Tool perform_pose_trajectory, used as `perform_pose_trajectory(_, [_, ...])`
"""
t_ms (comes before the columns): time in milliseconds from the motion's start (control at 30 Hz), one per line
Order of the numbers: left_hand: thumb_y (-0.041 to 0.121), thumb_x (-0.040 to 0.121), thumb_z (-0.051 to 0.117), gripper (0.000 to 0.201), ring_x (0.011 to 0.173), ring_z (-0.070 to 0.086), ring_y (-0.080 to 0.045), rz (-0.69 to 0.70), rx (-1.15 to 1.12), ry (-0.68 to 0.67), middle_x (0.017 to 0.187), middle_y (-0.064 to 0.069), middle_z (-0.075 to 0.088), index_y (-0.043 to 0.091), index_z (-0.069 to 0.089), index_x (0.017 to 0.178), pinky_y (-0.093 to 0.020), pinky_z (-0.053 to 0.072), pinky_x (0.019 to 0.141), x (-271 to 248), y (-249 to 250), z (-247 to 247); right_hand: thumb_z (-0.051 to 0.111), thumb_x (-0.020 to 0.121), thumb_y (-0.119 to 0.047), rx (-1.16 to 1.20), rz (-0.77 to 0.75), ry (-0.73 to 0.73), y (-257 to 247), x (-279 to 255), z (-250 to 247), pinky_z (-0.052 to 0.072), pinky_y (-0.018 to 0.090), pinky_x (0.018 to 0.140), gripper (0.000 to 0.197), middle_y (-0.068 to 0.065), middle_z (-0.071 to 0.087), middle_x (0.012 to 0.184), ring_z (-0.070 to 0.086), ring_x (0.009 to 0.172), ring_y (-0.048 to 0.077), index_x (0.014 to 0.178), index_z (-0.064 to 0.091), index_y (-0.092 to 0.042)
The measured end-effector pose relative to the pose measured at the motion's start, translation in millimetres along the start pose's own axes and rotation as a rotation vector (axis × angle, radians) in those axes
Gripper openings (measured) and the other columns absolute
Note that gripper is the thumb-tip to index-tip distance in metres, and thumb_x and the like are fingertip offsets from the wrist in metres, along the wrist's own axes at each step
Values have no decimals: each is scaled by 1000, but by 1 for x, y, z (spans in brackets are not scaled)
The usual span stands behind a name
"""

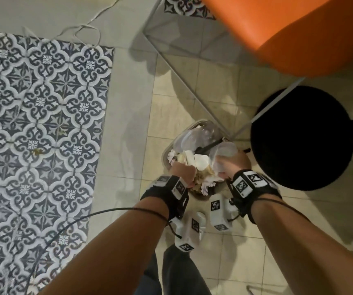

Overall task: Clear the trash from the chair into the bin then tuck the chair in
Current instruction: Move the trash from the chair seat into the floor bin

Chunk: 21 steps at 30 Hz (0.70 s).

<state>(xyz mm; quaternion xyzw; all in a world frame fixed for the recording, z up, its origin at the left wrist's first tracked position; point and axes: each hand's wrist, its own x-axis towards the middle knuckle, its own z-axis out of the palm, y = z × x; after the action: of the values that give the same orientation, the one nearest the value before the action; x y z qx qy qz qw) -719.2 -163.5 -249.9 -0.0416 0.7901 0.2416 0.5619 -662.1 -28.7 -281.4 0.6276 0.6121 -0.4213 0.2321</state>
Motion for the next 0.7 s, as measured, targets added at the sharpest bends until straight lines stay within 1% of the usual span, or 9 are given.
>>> perform_pose_trajectory(67, [25, 94, 52, 44, 104, 58, -29, -160, -292, 8, 130, -19, 54, 0, 46, 130, -40, 46, 98, 7, 2, 2, 71, 72, -38, 24, 0, 49, 5, -1, 2, 53, 16, 49, 53, 14, 68, 101, 66, 76, 25, 112, 55, -8])
perform_pose_trajectory(133, [16, 93, 51, 47, 90, 58, -22, -159, -408, 47, 133, -23, 51, -3, 40, 135, -39, 53, 91, 10, -1, 8, 70, 46, -54, 68, 2, 92, 20, 24, 10, 60, 35, 71, 75, 10, 70, 101, 70, 85, 27, 108, 60, -13])
perform_pose_trajectory(167, [15, 92, 52, 50, 96, 58, -26, -162, -419, 57, 135, -23, 49, -2, 37, 137, -40, 53, 91, 11, 1, 10, 67, 39, -58, 46, -8, 102, 19, 21, 8, 59, 42, 77, 82, 9, 70, 102, 70, 88, 28, 108, 60, -15])
perform_pose_trajectory(200, [18, 91, 55, 56, 107, 57, -31, -182, -451, 65, 136, -23, 47, 0, 33, 139, -42, 52, 90, 8, 2, 11, 66, 38, -59, 31, -19, 105, 15, 13, 4, 58, 45, 80, 83, 9, 69, 104, 69, 91, 29, 109, 60, -16])
perform_pose_trajectory(300, [28, 85, 61, 72, 119, 51, -38, -204, -633, 124, 138, -17, 43, 9, 23, 144, -48, 55, 82, 4, 5, 8, 74, 61, -49, -12, -53, 115, -1, -24, -9, 54, 47, 87, 72, 11, 65, 113, 65, 100, 32, 120, 54, -13])
perform_pose_trajectory(400, [31, 82, 48, 65, 117, 52, -42, -151, -515, 136, 137, -20, 43, 13, 27, 141, -54, 50, 92, 9, 1, 7, 72, 75, -37, -26, -39, 145, -3, -39, -13, 46, 46, 99, 71, 12, 53, 132, 54, 117, 35, 134, 40, -13])
perform_pose_trajectory(467, [22, 84, 43, 57, 112, 56, -44, -105, -374, 104, 131, -26, 49, 8, 29, 138, -54, 50, 92, 12, -4, 10, 63, 83, -29, -71, -79, 161, -3, -46, -13, 42, 45, 101, 65, 13, 45, 138, 50, 121, 36, 139, 34, -13])
perform_pose_trajectory(600, [12, 89, 50, 52, 117, 54, -36, -95, -82, 149, 131, -21, 50, 1, 29, 135, -46, 46, 100, 16, -7, 8, 53, 87, -14, -182, -184, 152, -3, -56, -1, 42, 47, 100, 59, 15, 36, 142, 44, 125, 36, 140, 28, -14])
perform_pose_trajectory(700, [12, 88, 54, 59, 124, 50, -33, -86, -20, 161, 136, -19, 46, 0, 25, 138, -41, 42, 104, 20, -8, 2, 52, 84, -5, -273, -231, 176, -6, -53, 6, 41, 46, 102, 57, 17, 40, 137, 41, 126, 35, 137, 30, -11])
